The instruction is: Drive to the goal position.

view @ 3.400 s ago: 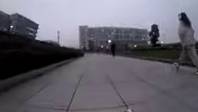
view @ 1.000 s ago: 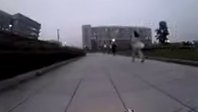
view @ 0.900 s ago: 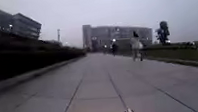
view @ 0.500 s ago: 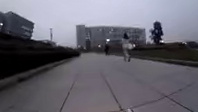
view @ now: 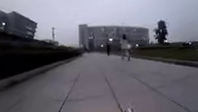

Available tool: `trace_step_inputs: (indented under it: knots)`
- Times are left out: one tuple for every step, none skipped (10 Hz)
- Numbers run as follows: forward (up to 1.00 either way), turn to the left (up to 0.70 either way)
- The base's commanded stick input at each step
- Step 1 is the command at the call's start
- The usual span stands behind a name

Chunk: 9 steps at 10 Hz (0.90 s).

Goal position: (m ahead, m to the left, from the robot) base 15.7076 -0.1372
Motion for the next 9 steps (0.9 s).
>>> trace_step_inputs:
  knots:
    - [0.85, 0.00]
    - [0.85, 0.00]
    - [0.85, 0.00]
    - [0.85, 0.00]
    - [0.85, 0.00]
    - [0.85, 0.00]
    - [0.85, 0.00]
    - [0.85, 0.00]
    - [0.85, 0.00]
